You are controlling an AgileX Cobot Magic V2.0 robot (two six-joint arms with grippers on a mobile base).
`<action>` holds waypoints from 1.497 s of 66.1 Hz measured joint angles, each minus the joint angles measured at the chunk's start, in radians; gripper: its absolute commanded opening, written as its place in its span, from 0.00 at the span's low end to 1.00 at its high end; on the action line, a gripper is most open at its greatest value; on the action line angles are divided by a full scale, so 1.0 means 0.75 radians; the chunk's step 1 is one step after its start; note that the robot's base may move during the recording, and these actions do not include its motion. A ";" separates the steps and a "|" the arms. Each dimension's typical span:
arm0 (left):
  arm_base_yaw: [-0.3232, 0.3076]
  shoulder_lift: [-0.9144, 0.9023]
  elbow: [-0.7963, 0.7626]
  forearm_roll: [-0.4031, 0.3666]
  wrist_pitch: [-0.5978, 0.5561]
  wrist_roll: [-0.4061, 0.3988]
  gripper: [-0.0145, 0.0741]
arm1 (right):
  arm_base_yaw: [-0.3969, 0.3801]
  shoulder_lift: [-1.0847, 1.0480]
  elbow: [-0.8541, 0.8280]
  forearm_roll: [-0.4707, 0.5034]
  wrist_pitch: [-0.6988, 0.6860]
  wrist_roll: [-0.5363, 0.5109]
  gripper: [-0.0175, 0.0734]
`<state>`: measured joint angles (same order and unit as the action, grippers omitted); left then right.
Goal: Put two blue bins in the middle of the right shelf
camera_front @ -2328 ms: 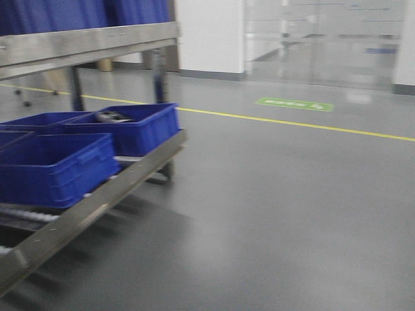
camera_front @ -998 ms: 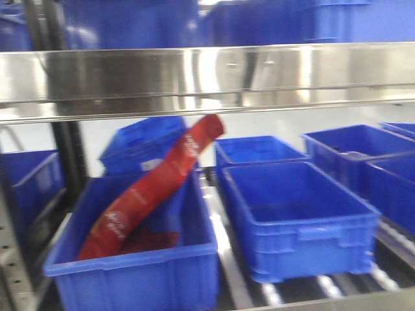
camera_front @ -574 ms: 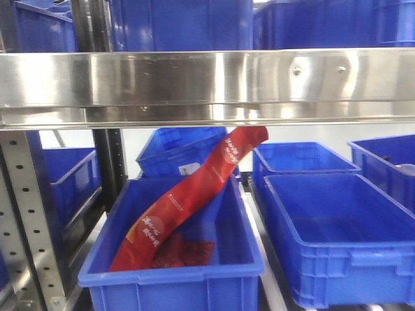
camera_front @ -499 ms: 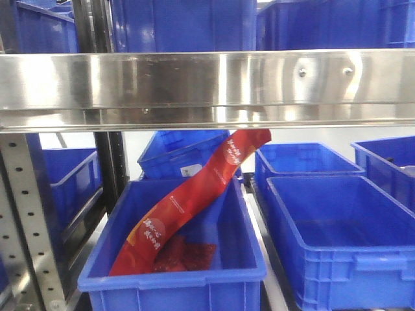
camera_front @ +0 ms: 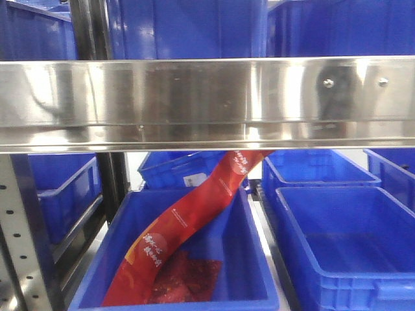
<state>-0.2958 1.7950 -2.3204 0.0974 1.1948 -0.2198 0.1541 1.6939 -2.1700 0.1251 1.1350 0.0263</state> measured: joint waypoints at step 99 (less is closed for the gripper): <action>0.000 0.027 0.189 0.077 0.006 -0.042 0.04 | 0.068 0.082 0.108 -0.099 0.000 0.271 0.02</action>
<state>-0.2958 1.8151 -2.1788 0.1548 1.1991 -0.2515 0.2051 1.7551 -2.0888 0.0510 1.1349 0.2294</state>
